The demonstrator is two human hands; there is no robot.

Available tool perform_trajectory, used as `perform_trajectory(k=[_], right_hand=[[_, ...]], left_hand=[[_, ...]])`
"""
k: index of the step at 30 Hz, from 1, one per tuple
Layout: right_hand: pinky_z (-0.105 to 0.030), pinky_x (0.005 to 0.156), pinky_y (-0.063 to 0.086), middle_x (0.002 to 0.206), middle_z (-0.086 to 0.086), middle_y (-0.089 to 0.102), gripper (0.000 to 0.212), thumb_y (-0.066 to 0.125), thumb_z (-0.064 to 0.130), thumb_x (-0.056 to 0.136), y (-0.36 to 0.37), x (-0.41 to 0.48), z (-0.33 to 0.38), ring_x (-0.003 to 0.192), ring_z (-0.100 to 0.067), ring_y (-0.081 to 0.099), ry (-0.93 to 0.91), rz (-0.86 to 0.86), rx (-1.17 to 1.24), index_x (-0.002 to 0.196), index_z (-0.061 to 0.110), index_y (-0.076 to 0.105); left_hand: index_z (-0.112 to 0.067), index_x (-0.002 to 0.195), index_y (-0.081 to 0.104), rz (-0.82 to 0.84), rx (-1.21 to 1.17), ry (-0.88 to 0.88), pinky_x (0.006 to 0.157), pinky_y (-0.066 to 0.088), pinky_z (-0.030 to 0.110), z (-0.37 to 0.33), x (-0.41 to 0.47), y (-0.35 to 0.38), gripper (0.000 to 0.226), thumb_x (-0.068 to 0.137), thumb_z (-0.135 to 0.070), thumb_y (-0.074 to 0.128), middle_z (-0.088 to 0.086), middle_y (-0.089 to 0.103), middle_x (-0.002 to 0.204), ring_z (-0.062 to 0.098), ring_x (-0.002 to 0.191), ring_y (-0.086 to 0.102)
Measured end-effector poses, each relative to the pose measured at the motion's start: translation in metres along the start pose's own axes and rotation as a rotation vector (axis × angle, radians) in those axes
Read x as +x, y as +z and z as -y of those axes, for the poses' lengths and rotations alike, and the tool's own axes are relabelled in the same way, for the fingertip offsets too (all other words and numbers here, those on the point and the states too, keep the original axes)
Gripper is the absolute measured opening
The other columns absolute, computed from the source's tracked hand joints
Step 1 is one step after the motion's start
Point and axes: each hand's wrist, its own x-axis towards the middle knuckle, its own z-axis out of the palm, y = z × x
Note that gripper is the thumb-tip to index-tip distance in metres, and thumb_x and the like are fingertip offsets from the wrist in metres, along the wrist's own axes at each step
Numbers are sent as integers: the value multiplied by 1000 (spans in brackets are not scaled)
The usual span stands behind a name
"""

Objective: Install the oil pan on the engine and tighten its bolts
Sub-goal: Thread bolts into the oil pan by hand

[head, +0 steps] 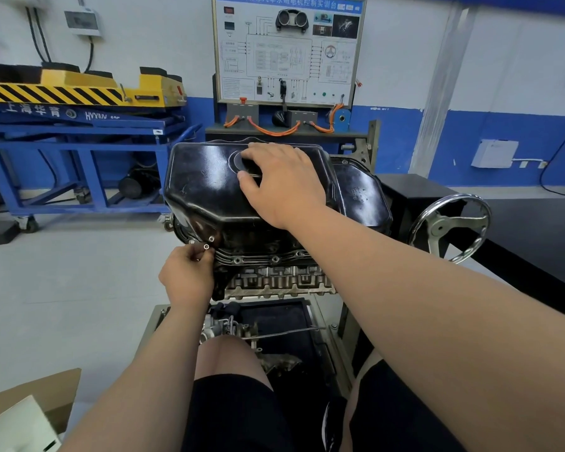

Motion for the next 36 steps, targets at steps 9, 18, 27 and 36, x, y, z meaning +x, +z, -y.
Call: perform_trajectory(k=[9,18,27,36], right_hand=[[-39,113,19,139,9,48,44,41,45,92,2,0,0,132,-16,36,3,-6,-1,131,28,50],[-40,113,19,139,8,49,43,41,45,92,2,0,0,131,-16,37,1,-4,-6,130,28,50],[-39,112,20,138,8,50,43,41,46,91,3,0,-1,130,-16,38,2,-12,-3,129,28,51],[-40,114,20,141,9,47,44,41,46,92,2,0,0,133,-15,36,7,0,-10,131,28,50]], left_hand=[[-13,77,66,0,46,13,74,45,34,0,0,-3,13,84,-24,68,1,66,76,25,76,61],[-24,77,63,24,79,36,88,45,44,-2,1,-4,9,83,-29,67,-4,65,77,22,79,60],[-24,75,62,-5,97,5,88,37,36,1,3,-2,10,85,-27,64,-7,63,72,18,75,57],[-24,78,60,-28,164,-5,81,29,35,0,4,1,12,82,-33,65,-3,65,82,24,85,59]])
